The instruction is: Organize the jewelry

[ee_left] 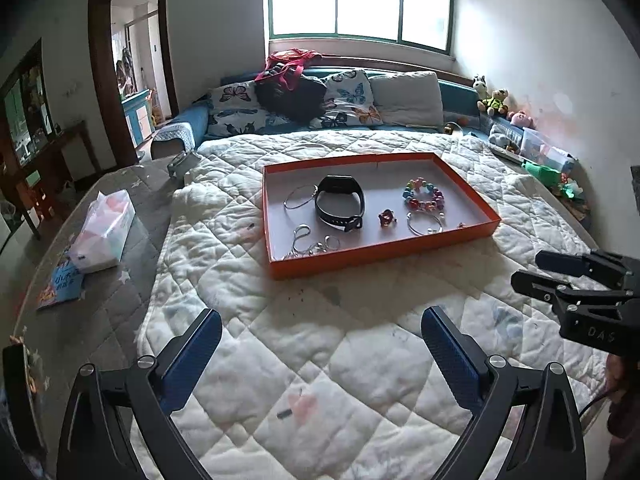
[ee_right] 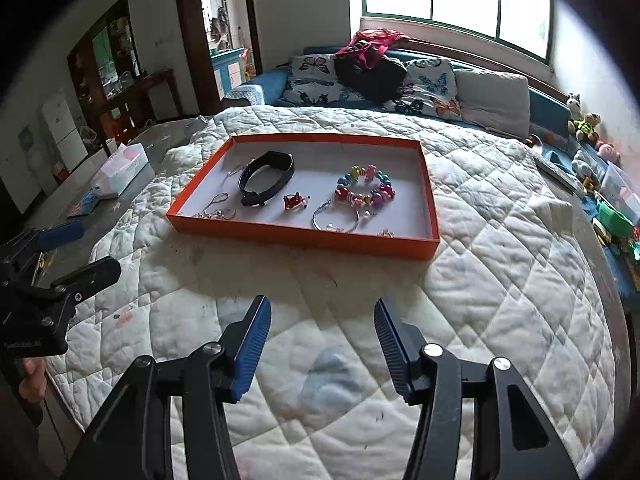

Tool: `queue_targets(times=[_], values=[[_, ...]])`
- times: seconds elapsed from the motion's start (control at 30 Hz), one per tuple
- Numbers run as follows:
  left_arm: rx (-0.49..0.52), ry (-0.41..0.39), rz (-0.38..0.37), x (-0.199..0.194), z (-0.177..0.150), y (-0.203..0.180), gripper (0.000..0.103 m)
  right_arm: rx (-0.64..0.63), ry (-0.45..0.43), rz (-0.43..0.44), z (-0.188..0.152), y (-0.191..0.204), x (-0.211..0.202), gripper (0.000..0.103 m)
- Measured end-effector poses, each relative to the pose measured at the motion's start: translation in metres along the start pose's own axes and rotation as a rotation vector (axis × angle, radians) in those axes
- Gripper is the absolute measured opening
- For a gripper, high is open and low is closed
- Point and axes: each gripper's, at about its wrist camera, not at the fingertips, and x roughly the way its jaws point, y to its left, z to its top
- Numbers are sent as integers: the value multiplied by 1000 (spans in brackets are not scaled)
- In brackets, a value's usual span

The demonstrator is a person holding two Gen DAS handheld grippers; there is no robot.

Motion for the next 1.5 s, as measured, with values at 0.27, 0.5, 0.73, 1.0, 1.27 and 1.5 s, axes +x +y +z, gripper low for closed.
queue_targets(times=[0.27, 0.5, 0.73, 1.0, 1.27, 1.5], values=[[-7, 26, 26, -8, -12, 0, 103, 37, 9, -9, -17, 0, -8, 60], [-20, 52, 13, -4, -19, 0, 103, 48, 7, -18, -25, -1, -15, 61], [-23, 89, 26, 5, -27, -1, 103, 77, 20, -8, -29, -2, -14, 62], [-45, 105, 32, 8, -31, 6, 103, 81, 17, -2, -30, -1, -14, 63], [-49, 104, 34, 7, -33, 8, 103, 70, 14, -1, -29, 1, -17, 63], [-52, 95, 29, 3, -33, 9, 103, 56, 20, -2, -30, 7, -16, 63]])
